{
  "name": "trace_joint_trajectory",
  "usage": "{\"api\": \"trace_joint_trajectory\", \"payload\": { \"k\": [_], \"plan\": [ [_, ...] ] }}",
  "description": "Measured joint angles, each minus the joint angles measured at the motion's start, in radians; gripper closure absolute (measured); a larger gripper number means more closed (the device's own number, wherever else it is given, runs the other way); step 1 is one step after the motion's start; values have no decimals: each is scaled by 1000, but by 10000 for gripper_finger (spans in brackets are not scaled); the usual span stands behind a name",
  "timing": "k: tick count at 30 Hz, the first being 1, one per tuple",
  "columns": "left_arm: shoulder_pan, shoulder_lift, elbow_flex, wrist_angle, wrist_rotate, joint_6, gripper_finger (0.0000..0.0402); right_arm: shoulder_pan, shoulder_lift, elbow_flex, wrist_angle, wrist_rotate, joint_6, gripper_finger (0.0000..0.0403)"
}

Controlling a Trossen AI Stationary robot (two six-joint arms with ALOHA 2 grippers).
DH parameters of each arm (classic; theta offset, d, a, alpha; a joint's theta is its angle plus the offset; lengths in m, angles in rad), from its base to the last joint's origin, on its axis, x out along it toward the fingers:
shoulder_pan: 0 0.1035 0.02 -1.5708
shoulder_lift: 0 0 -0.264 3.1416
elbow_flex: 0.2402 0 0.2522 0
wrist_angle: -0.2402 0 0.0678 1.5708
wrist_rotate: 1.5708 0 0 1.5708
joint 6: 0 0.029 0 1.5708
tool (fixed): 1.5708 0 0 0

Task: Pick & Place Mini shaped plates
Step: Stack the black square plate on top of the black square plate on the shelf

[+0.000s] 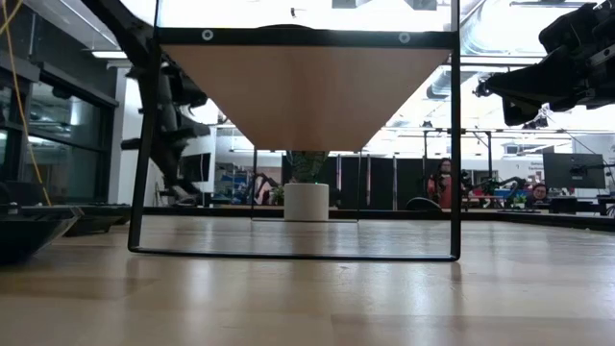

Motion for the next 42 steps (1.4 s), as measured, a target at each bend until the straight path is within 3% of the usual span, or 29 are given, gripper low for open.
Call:
{"api": "trace_joint_trajectory", "payload": {
  "k": [6, 11, 19, 29, 42],
  "plan": [
    [0, -129, 2, -108, 34, 39, 401, 0, 0, 0, 0, 0, 0, 391],
    [-7, -259, 2, -125, 148, 39, 401, 0, 0, 0, 0, 0, 0, 391],
    [-151, -380, 39, -116, 260, -5, 401, 0, 0, 0, 0, 0, 0, 391],
    [-408, -338, 218, -87, 269, -41, 401, 0, 0, 0, 0, 0, 0, 391],
    [-572, -107, 457, -99, 295, 45, 401, 0, 0, 0, 0, 0, 0, 391]
  ]
}}
